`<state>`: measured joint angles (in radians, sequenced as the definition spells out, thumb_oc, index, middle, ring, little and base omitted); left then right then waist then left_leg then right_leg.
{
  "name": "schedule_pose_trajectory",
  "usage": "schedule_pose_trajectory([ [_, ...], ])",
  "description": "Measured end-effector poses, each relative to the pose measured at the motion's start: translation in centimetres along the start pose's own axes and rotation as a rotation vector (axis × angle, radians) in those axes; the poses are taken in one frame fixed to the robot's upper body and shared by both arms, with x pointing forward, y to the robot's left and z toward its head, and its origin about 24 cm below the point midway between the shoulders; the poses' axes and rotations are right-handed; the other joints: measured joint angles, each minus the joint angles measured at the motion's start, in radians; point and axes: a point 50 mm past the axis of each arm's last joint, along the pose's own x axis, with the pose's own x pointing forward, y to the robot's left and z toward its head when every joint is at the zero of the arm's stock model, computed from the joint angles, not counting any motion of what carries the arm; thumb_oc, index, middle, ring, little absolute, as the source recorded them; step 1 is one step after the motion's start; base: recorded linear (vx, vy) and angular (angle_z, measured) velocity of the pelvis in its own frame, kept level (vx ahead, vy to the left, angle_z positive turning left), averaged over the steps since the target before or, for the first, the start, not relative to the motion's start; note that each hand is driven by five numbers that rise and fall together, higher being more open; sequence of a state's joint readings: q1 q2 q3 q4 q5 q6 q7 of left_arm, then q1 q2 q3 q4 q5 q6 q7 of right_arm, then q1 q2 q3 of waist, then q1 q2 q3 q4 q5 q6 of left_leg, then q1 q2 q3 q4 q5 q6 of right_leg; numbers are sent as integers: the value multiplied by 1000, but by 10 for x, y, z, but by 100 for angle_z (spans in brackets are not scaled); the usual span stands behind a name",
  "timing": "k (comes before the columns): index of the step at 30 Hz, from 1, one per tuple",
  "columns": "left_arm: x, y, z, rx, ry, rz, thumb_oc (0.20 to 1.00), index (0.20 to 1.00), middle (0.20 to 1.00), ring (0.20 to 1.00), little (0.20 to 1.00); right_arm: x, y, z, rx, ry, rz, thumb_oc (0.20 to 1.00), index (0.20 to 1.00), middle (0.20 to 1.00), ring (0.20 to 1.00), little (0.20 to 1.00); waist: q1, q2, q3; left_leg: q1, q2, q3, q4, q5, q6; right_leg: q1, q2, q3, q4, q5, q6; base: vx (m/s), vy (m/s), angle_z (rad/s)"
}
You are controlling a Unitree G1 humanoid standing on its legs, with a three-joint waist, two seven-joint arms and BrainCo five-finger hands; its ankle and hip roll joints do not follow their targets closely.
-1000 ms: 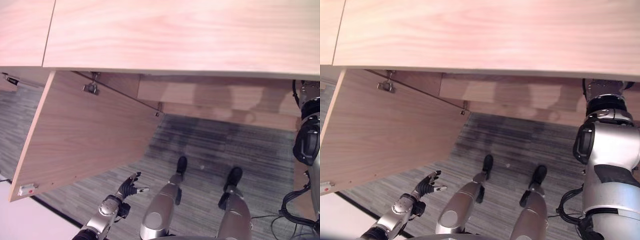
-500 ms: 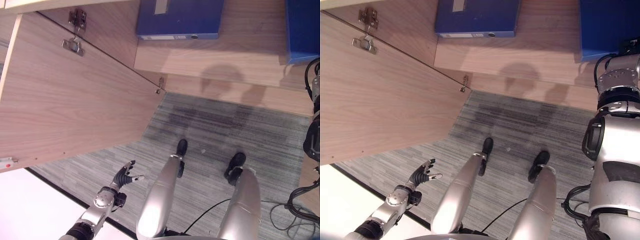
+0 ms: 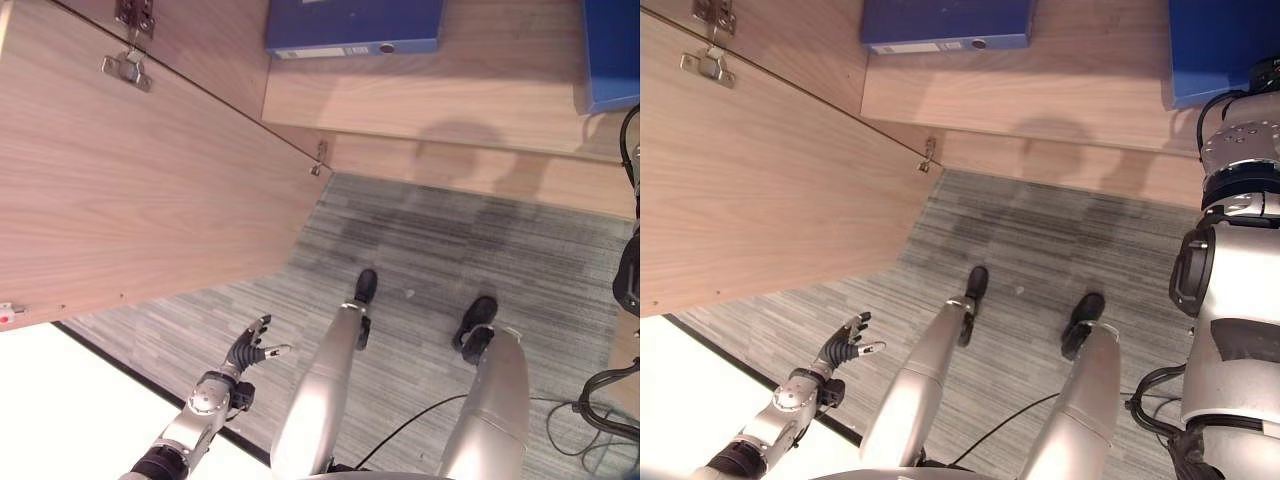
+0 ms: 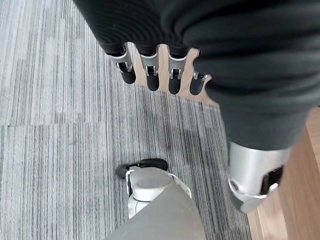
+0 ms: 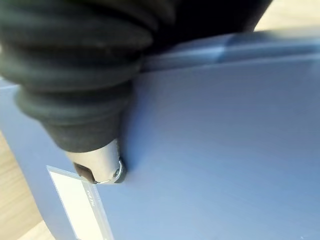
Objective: Put the empty folder in the office cabinet
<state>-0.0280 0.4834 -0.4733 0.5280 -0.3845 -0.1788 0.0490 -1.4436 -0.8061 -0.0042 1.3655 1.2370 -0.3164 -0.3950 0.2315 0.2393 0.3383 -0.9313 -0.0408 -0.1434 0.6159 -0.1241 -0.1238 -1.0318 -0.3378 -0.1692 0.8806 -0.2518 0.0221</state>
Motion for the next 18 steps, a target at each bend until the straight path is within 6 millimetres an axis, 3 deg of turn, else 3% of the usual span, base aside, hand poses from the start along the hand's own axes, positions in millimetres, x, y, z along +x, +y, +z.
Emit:
schedule_pose_trajectory([
  [6,-1,0,-1,4,3,-19,1000,1000,1000,1000,1000,-1,10,8,61,13,-26,200,200,200,200,200,23,24,-26,49,-7,2,-57,19,1,30,-6,1,-25,2,0,27,16,3],
  [14,-5,8,0,30,1,-26,1000,1000,1000,1000,1000,-3,40,49,140,-65,-10,200,200,200,200,200,29,25,-27,97,-28,-1,-139,63,5,61,-30,1,-55,13,14,17,19,8],
  [18,-8,6,-4,26,5,-33,1000,1000,1000,1000,1000,-5,43,49,104,-81,4,200,200,200,200,200,29,30,-31,120,-33,1,-205,103,8,58,-34,7,-79,29,17,1,39,1],
])
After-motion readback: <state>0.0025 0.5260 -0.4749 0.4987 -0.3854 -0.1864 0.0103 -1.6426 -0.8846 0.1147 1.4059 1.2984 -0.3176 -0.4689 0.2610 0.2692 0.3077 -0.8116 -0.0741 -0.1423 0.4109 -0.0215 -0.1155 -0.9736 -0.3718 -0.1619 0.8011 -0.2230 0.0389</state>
